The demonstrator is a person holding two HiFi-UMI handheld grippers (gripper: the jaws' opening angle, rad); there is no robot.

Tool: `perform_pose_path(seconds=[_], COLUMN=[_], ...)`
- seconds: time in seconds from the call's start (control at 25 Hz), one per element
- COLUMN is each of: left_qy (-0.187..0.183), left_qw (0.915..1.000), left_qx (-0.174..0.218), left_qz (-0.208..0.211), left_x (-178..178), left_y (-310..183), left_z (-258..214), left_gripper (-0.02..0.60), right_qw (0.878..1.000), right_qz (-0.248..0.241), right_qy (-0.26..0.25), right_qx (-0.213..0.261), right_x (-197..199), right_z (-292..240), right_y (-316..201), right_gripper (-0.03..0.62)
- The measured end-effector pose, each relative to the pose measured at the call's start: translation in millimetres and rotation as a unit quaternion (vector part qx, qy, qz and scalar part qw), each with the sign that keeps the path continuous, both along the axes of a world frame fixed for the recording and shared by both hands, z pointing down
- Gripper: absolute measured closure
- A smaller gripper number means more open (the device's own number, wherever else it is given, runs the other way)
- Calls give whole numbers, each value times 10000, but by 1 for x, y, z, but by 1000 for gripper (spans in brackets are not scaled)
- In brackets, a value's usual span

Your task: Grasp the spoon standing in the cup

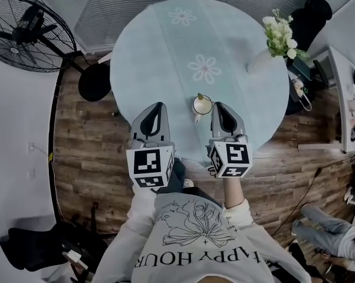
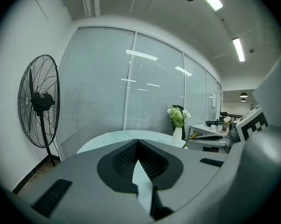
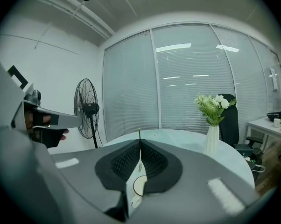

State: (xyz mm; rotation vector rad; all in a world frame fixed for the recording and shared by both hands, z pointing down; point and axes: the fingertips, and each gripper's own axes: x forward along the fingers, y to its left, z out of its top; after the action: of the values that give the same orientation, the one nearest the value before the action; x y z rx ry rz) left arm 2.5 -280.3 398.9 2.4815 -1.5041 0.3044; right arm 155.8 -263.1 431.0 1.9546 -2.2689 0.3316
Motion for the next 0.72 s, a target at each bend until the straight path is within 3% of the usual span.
perform_pose_path(seconds=[0.72], left_qy=[14], left_qw=[9957], left_qx=[524], left_qz=[-757], left_x=[-62], left_y=[26], left_z=[-46], left_gripper=[580], right_qw=[9960], right_qz=[-694], right_qy=[-164], right_qx=[537], right_x=[-58], right_z=[-52], right_y=[1], right_gripper=[579])
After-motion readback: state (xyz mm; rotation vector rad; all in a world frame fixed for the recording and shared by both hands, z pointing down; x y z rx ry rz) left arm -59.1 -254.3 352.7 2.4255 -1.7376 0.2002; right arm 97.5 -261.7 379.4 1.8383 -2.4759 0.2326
